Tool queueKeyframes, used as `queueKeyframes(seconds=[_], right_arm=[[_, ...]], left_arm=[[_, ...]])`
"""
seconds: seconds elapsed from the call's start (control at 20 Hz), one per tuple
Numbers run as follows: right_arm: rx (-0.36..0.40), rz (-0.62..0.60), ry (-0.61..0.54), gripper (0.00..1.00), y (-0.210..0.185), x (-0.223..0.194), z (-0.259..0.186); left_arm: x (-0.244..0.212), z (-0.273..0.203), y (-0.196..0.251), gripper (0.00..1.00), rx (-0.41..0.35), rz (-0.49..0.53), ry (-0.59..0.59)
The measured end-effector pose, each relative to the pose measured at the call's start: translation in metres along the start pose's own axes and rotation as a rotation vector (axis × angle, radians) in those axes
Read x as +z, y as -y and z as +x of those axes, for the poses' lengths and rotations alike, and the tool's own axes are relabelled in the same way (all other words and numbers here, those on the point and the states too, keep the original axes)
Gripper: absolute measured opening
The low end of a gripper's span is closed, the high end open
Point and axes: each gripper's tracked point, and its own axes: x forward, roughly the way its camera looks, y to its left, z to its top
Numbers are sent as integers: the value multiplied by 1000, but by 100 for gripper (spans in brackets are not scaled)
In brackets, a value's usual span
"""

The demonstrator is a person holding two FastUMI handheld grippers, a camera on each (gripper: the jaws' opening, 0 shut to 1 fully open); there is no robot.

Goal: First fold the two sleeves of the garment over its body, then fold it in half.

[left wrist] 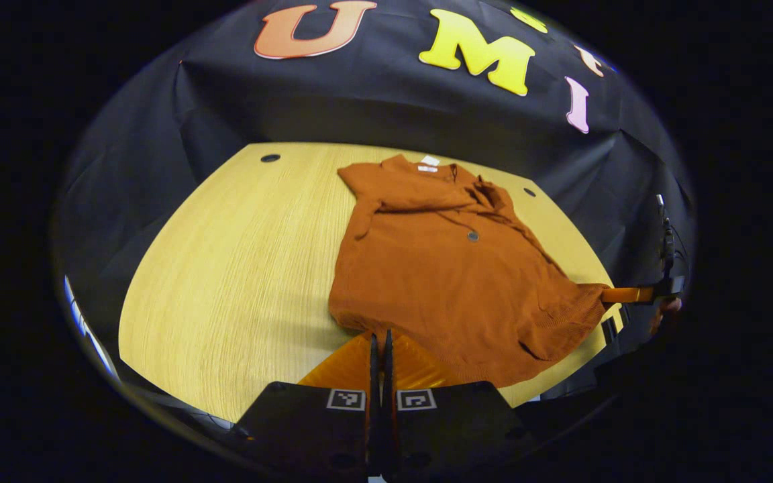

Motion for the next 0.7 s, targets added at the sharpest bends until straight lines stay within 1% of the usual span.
queueKeyframes(seconds=[0.15,0.3,0.4,0.5,0.6,0.7], right_arm=[[45,-4,101,1,-19,57,-12],[79,0,179,1,-31,107,-19],[97,18,220,0,-36,139,-20],[116,25,248,1,-41,170,-20],[125,6,273,0,-46,201,-14],[137,-10,289,1,-57,232,2]], left_arm=[[52,-4,6,3,-3,5,77],[105,-4,6,3,11,-20,148],[132,-3,6,3,-1,-41,178],[157,2,3,3,2,-29,194],[184,9,-1,3,6,-12,199],[211,24,-4,3,-2,-10,195]])
